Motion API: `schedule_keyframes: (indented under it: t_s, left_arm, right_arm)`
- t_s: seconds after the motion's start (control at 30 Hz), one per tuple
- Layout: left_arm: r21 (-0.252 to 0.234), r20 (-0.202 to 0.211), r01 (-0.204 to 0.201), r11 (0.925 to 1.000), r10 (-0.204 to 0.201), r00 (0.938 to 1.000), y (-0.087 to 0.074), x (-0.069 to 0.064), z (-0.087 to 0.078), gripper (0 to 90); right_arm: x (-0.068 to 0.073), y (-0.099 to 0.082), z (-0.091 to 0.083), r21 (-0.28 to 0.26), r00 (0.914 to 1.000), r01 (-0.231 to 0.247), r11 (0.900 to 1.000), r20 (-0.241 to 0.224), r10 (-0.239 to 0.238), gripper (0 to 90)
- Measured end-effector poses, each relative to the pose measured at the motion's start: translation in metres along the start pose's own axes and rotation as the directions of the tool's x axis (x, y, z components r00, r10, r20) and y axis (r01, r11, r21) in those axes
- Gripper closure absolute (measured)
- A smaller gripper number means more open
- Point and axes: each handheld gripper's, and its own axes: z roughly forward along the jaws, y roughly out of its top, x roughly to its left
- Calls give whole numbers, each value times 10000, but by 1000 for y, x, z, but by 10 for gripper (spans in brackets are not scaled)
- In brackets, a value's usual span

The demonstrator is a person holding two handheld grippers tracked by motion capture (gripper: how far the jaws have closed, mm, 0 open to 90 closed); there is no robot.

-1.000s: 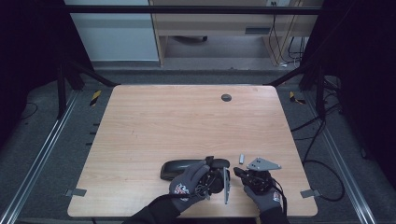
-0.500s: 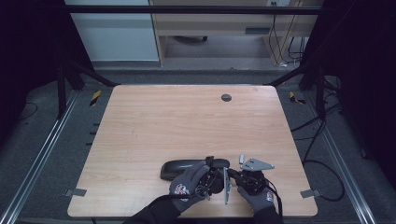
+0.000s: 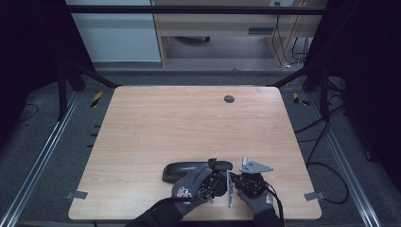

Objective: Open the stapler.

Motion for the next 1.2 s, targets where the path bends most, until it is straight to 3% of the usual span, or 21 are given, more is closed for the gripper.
schedule_keyframes:
  t_s: [0.7,1.2]
  left_arm:
    - [67,-74,-136,9999,137,9999,1,0,-1,548]
    - [-205,-113,307,9993,-310,9995,-2,9,-8,555]
  right_arm:
    - [6,0,7,52,9999,11,10000,-128,-10,900]
    - [6,0,7,107,9997,-196,9998,-134,197,900]
